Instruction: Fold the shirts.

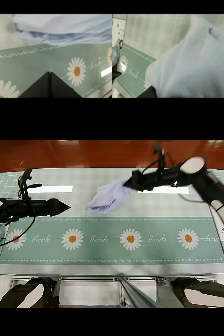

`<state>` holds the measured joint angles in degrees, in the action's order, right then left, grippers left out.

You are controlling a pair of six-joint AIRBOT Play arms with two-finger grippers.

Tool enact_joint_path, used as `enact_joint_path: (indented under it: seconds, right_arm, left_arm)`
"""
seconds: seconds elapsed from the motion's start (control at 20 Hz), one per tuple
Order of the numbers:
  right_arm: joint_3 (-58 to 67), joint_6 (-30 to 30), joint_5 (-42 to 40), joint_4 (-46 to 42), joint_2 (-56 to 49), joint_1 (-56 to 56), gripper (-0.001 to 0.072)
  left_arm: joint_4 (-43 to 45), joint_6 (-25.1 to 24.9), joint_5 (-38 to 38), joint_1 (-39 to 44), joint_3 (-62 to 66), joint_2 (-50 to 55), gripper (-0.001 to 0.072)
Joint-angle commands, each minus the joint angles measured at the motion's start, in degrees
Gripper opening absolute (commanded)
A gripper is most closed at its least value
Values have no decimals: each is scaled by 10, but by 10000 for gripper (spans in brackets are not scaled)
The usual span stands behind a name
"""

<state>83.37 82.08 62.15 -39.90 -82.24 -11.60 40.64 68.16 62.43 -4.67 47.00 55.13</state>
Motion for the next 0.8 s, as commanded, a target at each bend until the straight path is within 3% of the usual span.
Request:
enact_joint_path:
  seconds: [0.0, 0.2, 0.75]
  right_arm:
    - [155, 76, 110, -96, 0, 45, 23]
    - [247, 97, 229, -113, 10, 156, 24]
    - [266, 66, 384, -88, 64, 531, 23]
  left_arm:
    - [0, 0, 10, 0, 0, 0, 27]
    - [10, 0, 16, 0, 0, 0, 27]
    - [14, 0, 16, 0, 0, 0, 27]
